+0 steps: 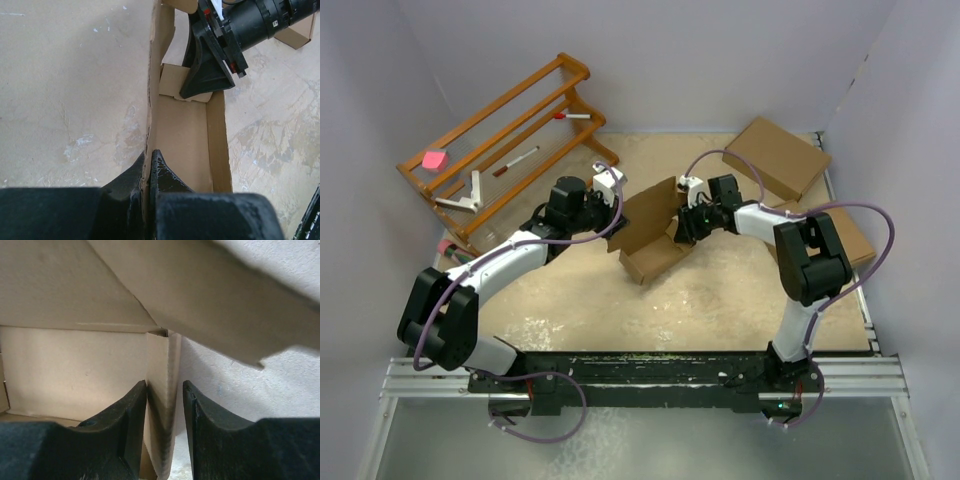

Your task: Fold the paper box

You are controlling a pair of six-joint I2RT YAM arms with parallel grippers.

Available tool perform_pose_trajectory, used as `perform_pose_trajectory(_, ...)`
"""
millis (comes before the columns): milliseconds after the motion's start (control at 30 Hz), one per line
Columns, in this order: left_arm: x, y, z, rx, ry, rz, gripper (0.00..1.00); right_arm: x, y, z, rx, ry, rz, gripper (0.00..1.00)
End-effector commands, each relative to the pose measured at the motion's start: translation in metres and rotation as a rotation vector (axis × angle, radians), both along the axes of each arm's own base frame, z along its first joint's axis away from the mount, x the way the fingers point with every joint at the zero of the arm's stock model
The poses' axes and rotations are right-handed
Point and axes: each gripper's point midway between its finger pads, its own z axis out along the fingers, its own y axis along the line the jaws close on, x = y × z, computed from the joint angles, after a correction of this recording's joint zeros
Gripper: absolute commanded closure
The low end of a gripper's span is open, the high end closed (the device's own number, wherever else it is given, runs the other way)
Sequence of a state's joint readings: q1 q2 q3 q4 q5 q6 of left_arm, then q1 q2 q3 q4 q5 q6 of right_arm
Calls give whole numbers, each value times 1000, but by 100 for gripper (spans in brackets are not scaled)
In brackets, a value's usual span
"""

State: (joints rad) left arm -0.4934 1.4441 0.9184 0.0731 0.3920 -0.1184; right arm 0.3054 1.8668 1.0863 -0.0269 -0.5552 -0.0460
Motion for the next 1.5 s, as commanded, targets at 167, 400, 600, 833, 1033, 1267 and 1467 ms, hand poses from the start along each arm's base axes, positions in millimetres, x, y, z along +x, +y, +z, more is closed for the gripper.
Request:
perform_pose_trajectory(167, 8, -6, 18, -61, -40, 23, 96, 17, -12, 8, -158, -126, -34, 88)
perform_pose_trajectory(400, 4, -13, 22, -86, -59, -30, 96, 24, -13, 19, -201, -187, -44, 100)
perform_pose_trajectory(600, 0, -15, 24, -77, -111, -71, 96, 16, -1, 39, -133, -218, 37, 74)
perform_pose_trajectory(833, -2, -16, 23, -60, -127, -98, 96, 5, 4, 60, -85, -237, 73, 60)
perform_pose_trajectory(1033, -4, -19, 25, -64, -137, -112, 96, 23, -9, 50, -168, -277, 15, 60)
perform_pose_trajectory(1267, -4, -21, 27, -71, -142, -117, 96, 30, -20, 36, -241, -270, -20, 75)
perform_pose_trajectory(1467, -4, -22, 25, -71, -140, -117, 96, 24, -14, 32, -219, -254, 19, 63)
